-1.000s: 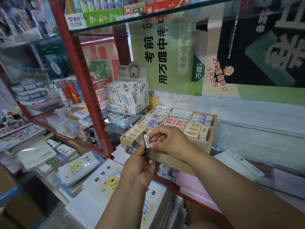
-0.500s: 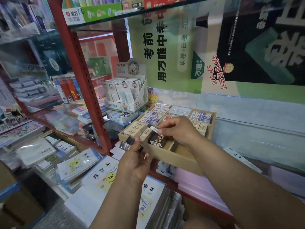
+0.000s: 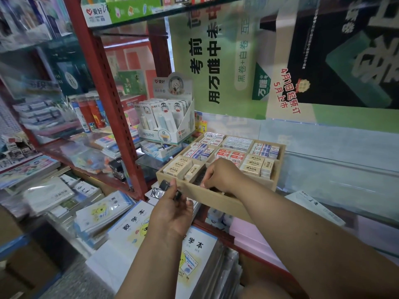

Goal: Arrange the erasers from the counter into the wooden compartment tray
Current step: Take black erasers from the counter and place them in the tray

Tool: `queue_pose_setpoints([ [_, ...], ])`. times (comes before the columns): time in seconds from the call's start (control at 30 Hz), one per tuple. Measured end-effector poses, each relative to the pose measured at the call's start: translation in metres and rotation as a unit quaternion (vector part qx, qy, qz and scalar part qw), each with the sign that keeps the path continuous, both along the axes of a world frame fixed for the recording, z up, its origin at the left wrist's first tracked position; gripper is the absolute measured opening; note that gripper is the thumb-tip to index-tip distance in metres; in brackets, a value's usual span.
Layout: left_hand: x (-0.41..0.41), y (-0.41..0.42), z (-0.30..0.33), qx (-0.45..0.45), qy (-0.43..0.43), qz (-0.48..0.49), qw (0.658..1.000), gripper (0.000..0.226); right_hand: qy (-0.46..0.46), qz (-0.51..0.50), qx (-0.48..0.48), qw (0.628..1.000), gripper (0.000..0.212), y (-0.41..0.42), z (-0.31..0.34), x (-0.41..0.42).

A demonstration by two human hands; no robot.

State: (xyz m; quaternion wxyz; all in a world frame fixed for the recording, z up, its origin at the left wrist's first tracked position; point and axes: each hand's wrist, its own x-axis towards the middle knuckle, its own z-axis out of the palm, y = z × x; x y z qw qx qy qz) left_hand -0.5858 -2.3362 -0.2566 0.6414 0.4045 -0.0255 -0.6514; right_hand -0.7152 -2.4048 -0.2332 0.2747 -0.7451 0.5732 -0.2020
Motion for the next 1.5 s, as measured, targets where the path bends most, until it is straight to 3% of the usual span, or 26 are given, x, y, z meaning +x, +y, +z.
queue_pose_setpoints([
  [0.3, 0.000, 0.002, -0.002, 0.009, -0.020, -0.008, 1.000, 0.013, 0.023, 0.039, 0.073, 0.996, 0.024, -0.008, 0.001, -0.005],
  [0.4, -0.003, 0.005, 0.000, 0.003, -0.039, -0.019, 0.999, 0.018, -0.044, 0.016, 0.104, 0.993, 0.042, -0.010, -0.004, -0.008],
  [0.53, -0.006, 0.006, 0.002, -0.011, -0.036, -0.045, 0.998, 0.023, -0.171, -0.021, 0.056, 0.984, 0.022, -0.002, 0.007, -0.015],
  [0.63, -0.008, 0.006, 0.006, -0.050, -0.032, -0.063, 0.996, 0.022, -0.238, 0.047, 0.022, 0.970, 0.021, 0.012, 0.014, -0.025],
  [0.8, -0.014, 0.007, 0.012, -0.111, -0.031, -0.090, 0.989, 0.019, -0.238, 0.140, 0.015, 0.961, 0.029, 0.027, 0.014, -0.033],
  [0.97, -0.016, 0.009, 0.012, -0.139, -0.014, -0.106, 0.984, 0.028, -0.232, 0.133, -0.001, 0.964, 0.036, 0.030, 0.016, -0.040],
  [1.17, -0.026, 0.010, 0.017, -0.151, -0.057, -0.112, 0.981, 0.025, -0.187, 0.144, -0.007, 0.972, 0.045, 0.033, 0.020, -0.040],
  [1.37, -0.032, 0.010, 0.019, -0.158, -0.072, -0.120, 0.978, 0.013, -0.129, 0.129, -0.100, 0.978, 0.037, 0.036, 0.018, -0.032],
  [1.5, -0.030, 0.003, 0.014, -0.143, -0.073, -0.096, 0.982, 0.028, -0.182, 0.095, -0.117, 0.972, 0.028, 0.036, 0.017, -0.033],
])
